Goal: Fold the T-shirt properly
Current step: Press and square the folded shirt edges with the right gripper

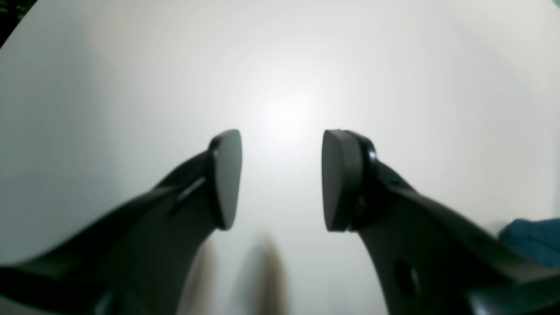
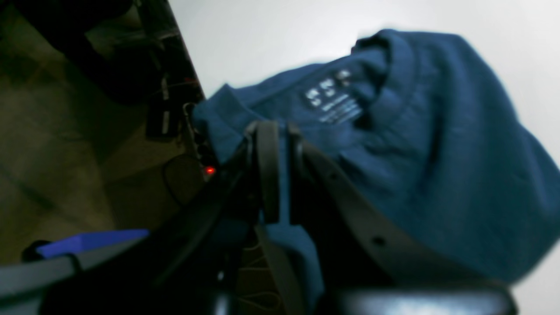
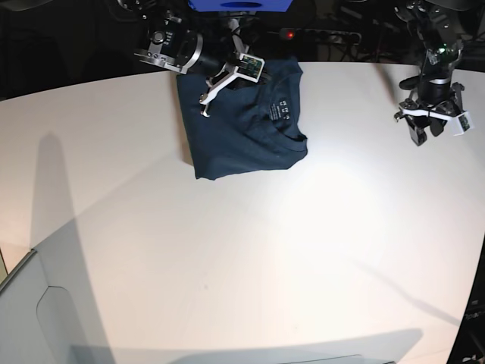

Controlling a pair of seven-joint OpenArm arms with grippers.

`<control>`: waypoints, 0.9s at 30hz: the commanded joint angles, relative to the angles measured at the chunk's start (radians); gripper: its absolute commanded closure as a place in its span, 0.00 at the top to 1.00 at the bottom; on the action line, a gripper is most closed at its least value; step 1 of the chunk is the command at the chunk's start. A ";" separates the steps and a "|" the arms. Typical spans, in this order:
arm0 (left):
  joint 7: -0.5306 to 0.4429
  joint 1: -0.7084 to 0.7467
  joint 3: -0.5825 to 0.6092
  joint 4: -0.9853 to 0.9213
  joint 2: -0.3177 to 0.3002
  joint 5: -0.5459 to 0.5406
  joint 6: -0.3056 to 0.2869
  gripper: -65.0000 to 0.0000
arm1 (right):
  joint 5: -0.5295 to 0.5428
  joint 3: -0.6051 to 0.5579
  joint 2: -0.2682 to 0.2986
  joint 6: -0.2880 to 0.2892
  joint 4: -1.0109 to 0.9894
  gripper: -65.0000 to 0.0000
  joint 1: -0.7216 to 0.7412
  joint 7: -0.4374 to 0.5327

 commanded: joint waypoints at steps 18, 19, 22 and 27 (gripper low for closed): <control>-0.022 0.020 -0.001 0.023 -0.003 -0.007 -0.006 0.44 | 0.018 0.251 -0.076 0.003 -0.036 0.00 0.179 0.016; -0.022 0.022 -0.001 0.023 -0.003 -0.007 -0.006 0.44 | 0.018 0.253 -0.089 0.003 -0.055 0.00 0.194 0.016; -0.022 0.023 -0.004 0.023 -0.003 -0.007 -0.006 0.44 | 0.018 0.253 -0.115 0.003 -0.130 0.00 0.241 0.016; -0.022 0.049 -0.007 0.023 -0.001 -0.007 -0.006 0.44 | 0.018 0.267 -0.112 0.003 -0.251 0.00 0.318 0.019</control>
